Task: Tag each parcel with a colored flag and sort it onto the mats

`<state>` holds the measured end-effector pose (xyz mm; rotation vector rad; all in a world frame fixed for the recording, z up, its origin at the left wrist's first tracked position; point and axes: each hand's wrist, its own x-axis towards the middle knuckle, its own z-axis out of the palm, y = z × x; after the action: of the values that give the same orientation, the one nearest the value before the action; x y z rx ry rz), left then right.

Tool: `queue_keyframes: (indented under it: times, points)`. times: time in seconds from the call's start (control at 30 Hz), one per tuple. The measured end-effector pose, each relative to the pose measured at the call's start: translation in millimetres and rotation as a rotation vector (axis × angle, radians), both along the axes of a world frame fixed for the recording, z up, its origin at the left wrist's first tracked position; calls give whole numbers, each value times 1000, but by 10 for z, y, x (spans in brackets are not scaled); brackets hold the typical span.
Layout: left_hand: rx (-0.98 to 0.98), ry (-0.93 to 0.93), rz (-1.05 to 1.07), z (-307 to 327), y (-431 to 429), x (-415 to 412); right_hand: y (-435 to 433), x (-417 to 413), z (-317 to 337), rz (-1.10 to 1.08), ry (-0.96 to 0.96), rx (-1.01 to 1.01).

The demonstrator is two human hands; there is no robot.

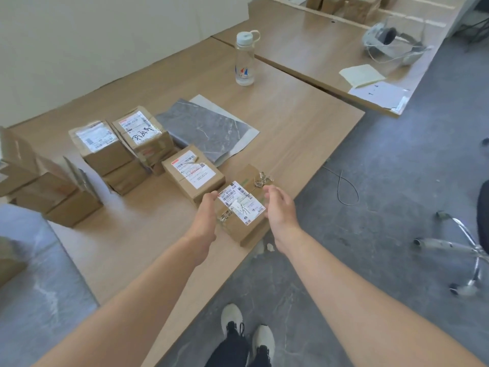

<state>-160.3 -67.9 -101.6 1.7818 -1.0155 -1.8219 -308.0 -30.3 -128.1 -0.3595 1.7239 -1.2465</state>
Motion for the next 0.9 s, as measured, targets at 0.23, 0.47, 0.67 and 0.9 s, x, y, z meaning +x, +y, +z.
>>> queue_keyframes:
  times: [0.23, 0.47, 0.67, 0.9]
  points:
    - [157, -22, 70, -179, -380, -17, -409, -55, -157, 73, 147, 66]
    - [238, -69, 81, -391, -493, -39, -754, -137, -308, 171, 360, 107]
    - [290, -48, 122, -550, -486, -108, -879, -346, -506, 296, 637, 222]
    - [318, 8, 233, -660, -397, -125, -955, -461, -765, 443, 693, 399]
